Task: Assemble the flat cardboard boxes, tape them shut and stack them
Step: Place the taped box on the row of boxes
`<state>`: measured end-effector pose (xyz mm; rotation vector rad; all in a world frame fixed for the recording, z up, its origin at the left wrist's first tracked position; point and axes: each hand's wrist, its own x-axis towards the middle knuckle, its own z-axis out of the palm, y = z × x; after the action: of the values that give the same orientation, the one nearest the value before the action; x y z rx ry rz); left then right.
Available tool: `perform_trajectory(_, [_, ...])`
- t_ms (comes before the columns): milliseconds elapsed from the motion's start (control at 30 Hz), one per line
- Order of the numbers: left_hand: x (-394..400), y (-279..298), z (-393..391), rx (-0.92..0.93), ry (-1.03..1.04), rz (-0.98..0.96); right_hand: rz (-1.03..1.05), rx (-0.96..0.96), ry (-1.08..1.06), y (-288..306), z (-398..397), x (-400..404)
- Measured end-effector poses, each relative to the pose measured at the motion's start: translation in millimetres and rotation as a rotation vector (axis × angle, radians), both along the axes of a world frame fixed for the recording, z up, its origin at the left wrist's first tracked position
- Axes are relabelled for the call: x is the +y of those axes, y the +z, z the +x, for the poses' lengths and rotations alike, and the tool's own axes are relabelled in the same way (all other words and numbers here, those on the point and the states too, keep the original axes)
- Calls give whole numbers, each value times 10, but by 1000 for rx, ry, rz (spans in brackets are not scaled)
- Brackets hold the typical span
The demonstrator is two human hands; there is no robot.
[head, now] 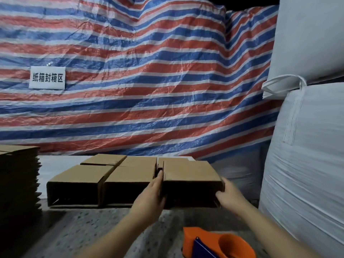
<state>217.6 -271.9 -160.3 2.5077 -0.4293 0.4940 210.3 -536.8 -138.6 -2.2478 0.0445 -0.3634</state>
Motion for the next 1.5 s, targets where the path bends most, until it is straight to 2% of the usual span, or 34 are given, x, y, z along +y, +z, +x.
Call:
perform_trajectory(133, [-91,-321,188,-32,183,286,-270,162,116,-301,220,-193])
perform_trajectory(233, [-123,-494,251,-9,185,272,-435,230,141,-389,311,-254])
perform_trajectory(367, [-66,-592,369,1,184,275,-538,250,139,-421,458,-279])
perform_trajectory(500, [-41,-569,503,-18,242,267,-540,169,115,-463,691,-250])
perform_trajectory(667, [-12,-526,687,-17,365,271,-481,278,151,-416,1009,-182])
perform_trajectory(833, [-16,-484,881,60,477,293,-471,277,149,-389,1221,-105])
perform_trajectory(1267, [25,-489,1057,140,497,267,-505,295,84,-373,1280,22])
perform_trajectory(1367, [26,-464,982,146,457,248,-501,324,59,-299,1166,70])
perform_trajectory(1500, [28,-359,762,105,383,256,-594,330,-42,-97,895,90])
